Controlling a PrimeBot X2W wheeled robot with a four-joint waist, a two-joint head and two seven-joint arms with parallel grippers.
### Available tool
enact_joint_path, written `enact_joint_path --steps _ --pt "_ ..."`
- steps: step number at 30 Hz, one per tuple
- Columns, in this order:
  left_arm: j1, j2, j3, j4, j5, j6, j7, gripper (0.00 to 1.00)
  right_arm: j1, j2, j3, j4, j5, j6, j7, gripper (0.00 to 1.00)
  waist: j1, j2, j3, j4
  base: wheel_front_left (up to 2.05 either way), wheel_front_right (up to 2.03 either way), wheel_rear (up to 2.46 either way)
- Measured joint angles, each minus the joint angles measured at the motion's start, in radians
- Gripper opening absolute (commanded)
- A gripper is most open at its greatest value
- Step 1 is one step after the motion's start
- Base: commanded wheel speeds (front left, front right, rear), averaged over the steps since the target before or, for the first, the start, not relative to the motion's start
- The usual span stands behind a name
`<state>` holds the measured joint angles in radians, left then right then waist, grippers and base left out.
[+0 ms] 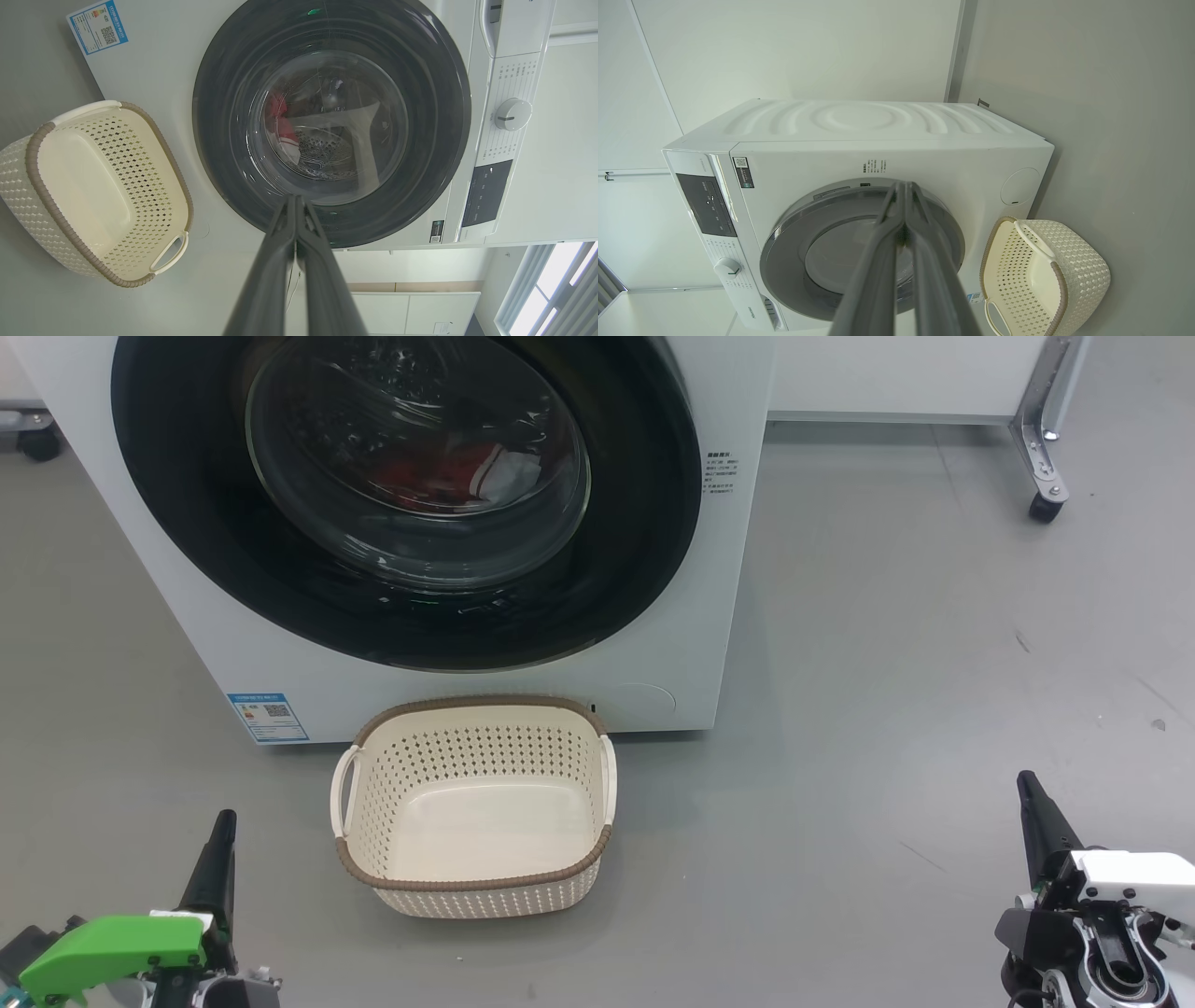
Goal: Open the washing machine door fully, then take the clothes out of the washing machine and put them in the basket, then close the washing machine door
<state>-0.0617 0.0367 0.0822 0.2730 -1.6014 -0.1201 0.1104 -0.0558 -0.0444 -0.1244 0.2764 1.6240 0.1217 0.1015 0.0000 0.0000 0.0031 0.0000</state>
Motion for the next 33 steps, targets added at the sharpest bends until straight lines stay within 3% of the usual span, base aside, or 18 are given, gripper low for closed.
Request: enact_joint_path --steps 33 --pt "0.007 -0.004 -0.001 0.015 0.0 0.001 0.0 0.0 0.008 0.006 0.0 0.013 0.0 -0.001 0.0 0.0 0.0 0.0 0.0 0.0 0.0 0.0 0.0"
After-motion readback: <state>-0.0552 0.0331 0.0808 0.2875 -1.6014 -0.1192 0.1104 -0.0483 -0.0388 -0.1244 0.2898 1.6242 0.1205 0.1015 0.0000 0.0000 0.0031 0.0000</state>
